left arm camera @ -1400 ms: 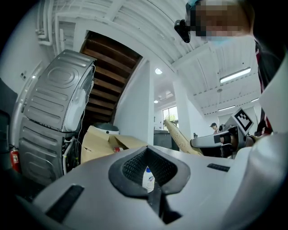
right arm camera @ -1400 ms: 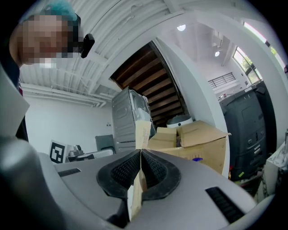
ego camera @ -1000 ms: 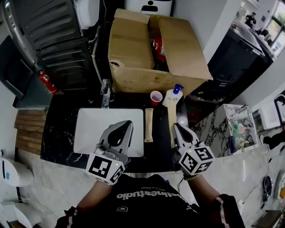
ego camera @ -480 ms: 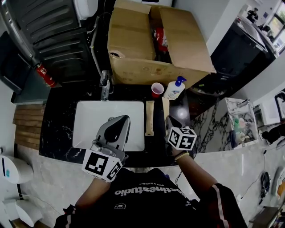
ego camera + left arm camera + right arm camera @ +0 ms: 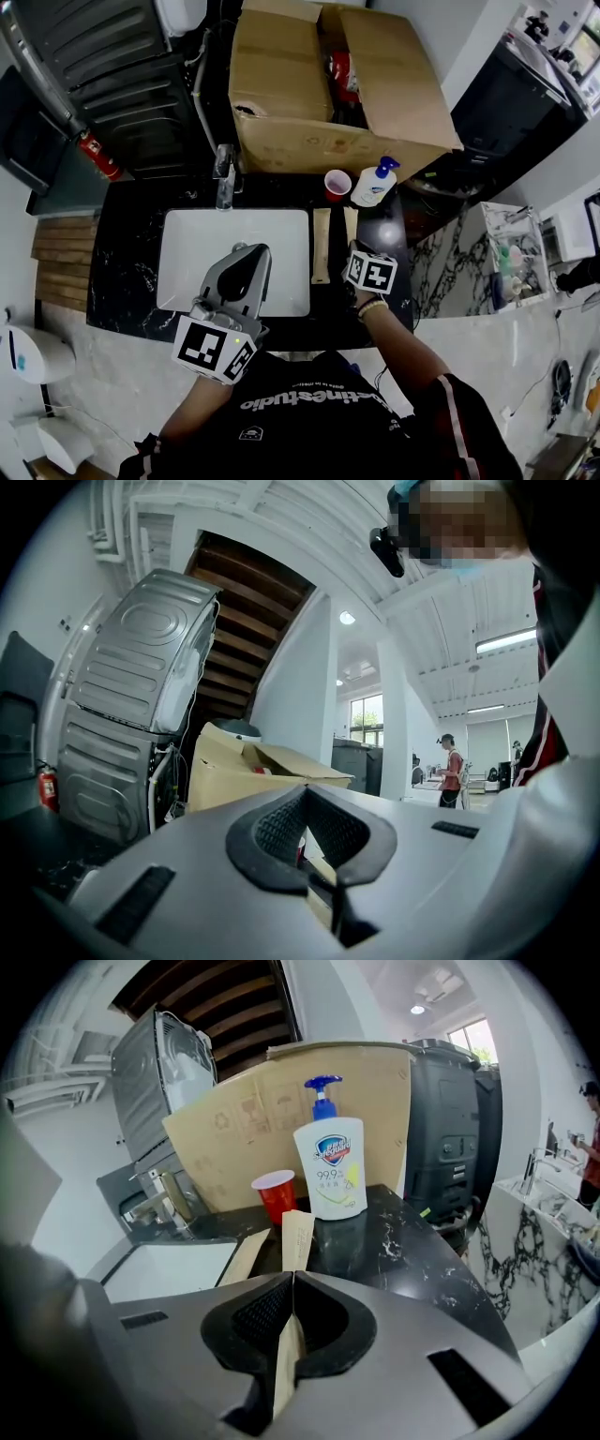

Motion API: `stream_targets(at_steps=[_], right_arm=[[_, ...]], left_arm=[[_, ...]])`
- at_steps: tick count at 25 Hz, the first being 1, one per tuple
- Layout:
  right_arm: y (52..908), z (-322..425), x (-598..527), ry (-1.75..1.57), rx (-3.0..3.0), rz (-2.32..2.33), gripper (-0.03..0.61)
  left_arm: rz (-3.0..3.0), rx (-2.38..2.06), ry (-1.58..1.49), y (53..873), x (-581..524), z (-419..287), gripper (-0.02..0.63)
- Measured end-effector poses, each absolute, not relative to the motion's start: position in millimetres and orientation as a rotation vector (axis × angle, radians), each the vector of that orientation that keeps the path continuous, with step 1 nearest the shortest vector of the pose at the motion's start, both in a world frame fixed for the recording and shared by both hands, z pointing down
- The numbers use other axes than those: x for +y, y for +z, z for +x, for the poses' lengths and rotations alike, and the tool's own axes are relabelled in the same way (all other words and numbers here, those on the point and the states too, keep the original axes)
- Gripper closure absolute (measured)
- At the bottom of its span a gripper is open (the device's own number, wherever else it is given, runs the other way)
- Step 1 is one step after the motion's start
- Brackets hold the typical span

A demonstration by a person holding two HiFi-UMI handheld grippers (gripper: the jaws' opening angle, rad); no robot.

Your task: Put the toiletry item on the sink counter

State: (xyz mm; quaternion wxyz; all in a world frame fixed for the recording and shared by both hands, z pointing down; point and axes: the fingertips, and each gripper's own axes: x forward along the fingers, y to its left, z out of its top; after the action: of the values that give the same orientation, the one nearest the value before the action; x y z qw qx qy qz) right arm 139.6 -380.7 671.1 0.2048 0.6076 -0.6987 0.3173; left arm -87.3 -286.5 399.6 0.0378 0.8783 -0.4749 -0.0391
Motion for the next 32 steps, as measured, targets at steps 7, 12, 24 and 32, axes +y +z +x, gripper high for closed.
stream_targets(at_steps=[7,12,24,32], right_arm=[[677,139,-388,0.961,-1.947,1.706,0.535],[676,136,-390,1.008,-1.972,1.696,0.514],[649,138,-396,1.041,-2.066,1.722,0.443],[541,151,-400,0.911,-2.355,1.815,0.451]], left_arm=[[2.675,-1.476,-0.112,403,-289,-93,0.6],[2.677,-1.474,-0.111,402,-290,-91,0.6],[2.676,-1.476,-0.114,400,-289,-92,0.6],[2.697,-1.469,-0.138,390,-294,-89,0.6]])
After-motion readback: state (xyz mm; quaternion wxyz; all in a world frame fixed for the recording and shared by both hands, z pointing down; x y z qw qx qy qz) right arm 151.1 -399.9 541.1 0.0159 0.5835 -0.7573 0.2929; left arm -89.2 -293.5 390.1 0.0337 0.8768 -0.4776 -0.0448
